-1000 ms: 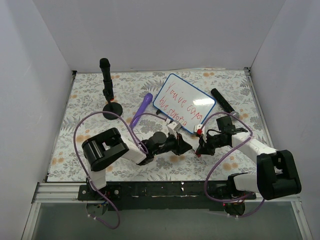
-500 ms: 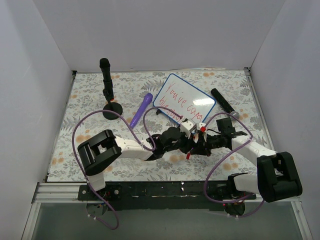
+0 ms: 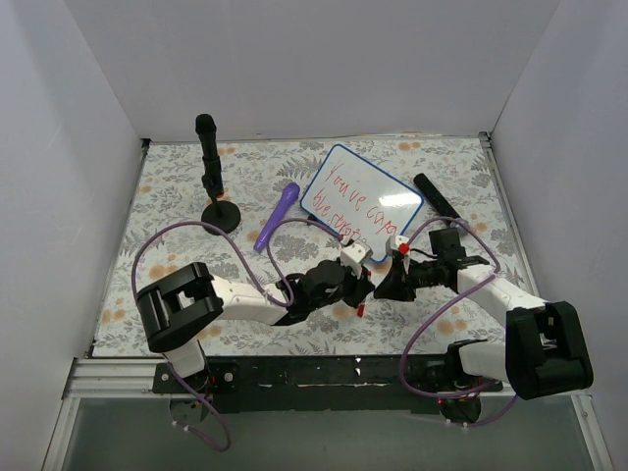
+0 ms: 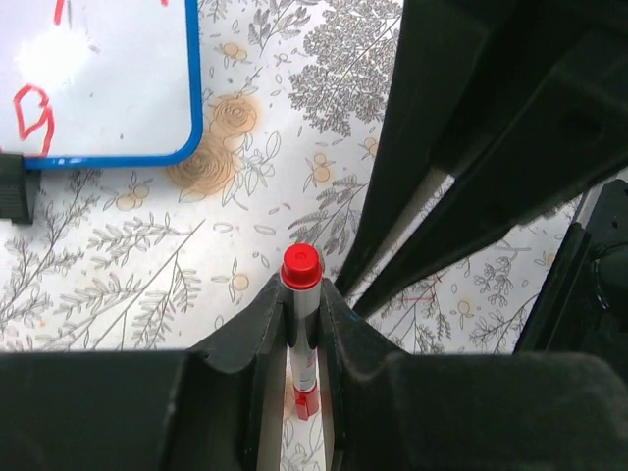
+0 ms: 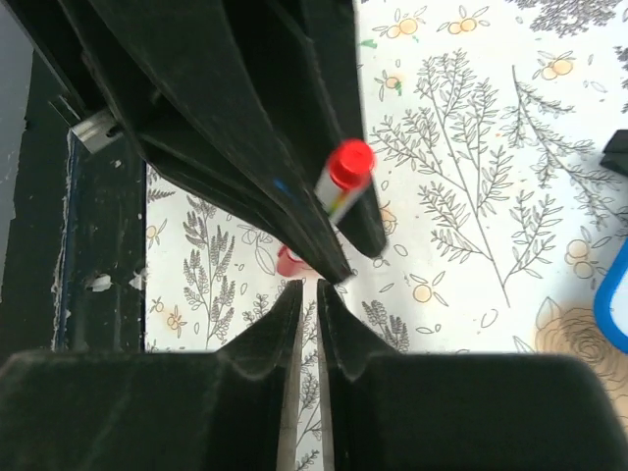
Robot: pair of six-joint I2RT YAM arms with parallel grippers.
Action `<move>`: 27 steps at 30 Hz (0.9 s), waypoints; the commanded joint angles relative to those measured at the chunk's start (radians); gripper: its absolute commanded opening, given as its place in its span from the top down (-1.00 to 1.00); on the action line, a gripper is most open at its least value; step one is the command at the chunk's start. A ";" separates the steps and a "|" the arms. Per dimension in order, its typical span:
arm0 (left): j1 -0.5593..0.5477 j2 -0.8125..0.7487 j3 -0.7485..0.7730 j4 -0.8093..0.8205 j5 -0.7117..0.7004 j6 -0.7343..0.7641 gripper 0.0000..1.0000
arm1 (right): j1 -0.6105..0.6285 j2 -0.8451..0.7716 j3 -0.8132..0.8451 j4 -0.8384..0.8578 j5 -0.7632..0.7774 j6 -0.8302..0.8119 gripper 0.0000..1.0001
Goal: Write a sentence on the whiteboard
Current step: Place the whiteboard marker at the center of the board.
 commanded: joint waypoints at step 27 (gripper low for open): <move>-0.042 -0.265 -0.313 0.275 -0.249 0.210 1.00 | -0.047 -0.021 0.050 0.057 -0.038 -0.003 0.54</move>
